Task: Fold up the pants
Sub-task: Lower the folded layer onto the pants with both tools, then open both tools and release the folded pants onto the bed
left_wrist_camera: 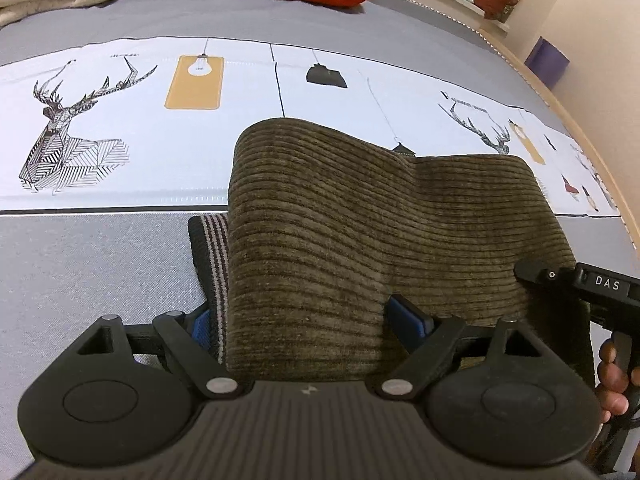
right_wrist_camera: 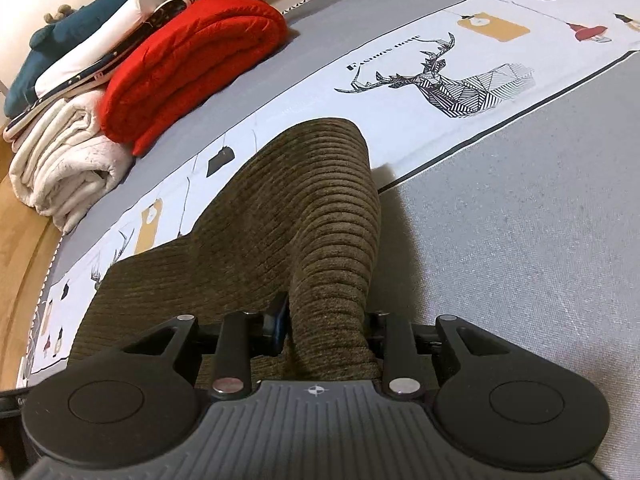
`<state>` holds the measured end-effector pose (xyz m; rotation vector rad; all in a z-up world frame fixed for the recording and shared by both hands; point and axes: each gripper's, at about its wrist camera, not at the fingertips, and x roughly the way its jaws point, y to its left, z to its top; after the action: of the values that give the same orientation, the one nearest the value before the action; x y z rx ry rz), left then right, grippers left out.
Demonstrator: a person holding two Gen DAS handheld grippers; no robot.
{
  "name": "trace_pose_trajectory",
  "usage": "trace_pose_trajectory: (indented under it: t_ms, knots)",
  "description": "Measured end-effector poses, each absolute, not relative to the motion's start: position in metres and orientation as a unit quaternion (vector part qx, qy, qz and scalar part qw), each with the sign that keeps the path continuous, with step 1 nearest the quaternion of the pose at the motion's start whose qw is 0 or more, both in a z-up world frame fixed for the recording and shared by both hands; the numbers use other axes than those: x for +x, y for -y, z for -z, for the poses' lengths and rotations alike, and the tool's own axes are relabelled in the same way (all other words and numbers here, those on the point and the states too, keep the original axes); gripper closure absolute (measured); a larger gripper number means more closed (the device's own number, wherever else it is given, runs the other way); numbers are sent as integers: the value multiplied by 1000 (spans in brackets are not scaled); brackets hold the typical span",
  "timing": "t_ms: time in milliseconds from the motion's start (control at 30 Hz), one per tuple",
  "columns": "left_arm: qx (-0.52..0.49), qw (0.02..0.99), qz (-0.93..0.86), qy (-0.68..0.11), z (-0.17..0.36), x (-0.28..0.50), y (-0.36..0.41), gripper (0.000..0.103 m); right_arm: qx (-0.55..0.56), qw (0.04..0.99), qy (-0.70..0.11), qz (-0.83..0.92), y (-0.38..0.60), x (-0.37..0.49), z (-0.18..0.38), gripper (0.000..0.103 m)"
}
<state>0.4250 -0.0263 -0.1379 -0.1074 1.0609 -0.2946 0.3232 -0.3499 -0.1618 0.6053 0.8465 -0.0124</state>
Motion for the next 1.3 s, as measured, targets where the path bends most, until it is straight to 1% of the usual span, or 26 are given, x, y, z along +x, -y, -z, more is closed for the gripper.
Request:
trace_pose_trajectory:
  t_ms: [100, 567, 633, 700, 733, 767, 800, 833, 900, 933, 1033, 1133, 1233, 1267, 1300]
  knots:
    - [-52, 852, 137, -502, 139, 424, 27, 13, 281, 870, -405, 10, 348, 322, 164, 70]
    - [-53, 856, 126, -500, 135, 413, 25, 12, 256, 878, -402, 35, 334, 330, 157, 70]
    - [-51, 856, 126, -498, 136, 413, 24, 11, 250, 879, -403, 43, 332, 331, 158, 66]
    - [-49, 859, 123, -495, 134, 412, 24, 11, 231, 885, -402, 50, 328, 330, 156, 53]
    - [-52, 860, 120, -492, 130, 411, 23, 9, 218, 888, -402, 56, 326, 328, 154, 52]
    - [-56, 861, 120, -492, 127, 411, 21, 6, 208, 889, -403, 60, 324, 326, 152, 48]
    - [-62, 861, 120, -490, 122, 409, 19, 0, 199, 891, -403, 63, 323, 323, 148, 45]
    - [-69, 865, 118, -483, 115, 406, 15, 0, 190, 894, -400, 64, 323, 319, 144, 43]
    - [-78, 867, 126, -475, 104, 400, 9, 0, 172, 904, -387, 65, 323, 308, 133, 31]
    - [-85, 868, 139, -470, 98, 396, 5, 0, 163, 910, -376, 63, 323, 299, 127, 30]
    - [-82, 881, 151, -441, 84, 378, 0, 0, 137, 924, -352, 58, 327, 268, 111, 29]
    - [-42, 895, 159, -415, 80, 356, 7, 0, 131, 927, -351, 29, 325, 241, 105, 29]
    - [-4, 894, 174, -413, 83, 337, 19, 0, 118, 926, -359, 1, 309, 223, 105, 30]
    - [5, 892, 179, -415, 86, 332, 22, 0, 105, 925, -365, -5, 301, 219, 107, 31]
    - [14, 890, 181, -418, 91, 326, 25, 0, 87, 924, -371, -8, 292, 217, 109, 35]
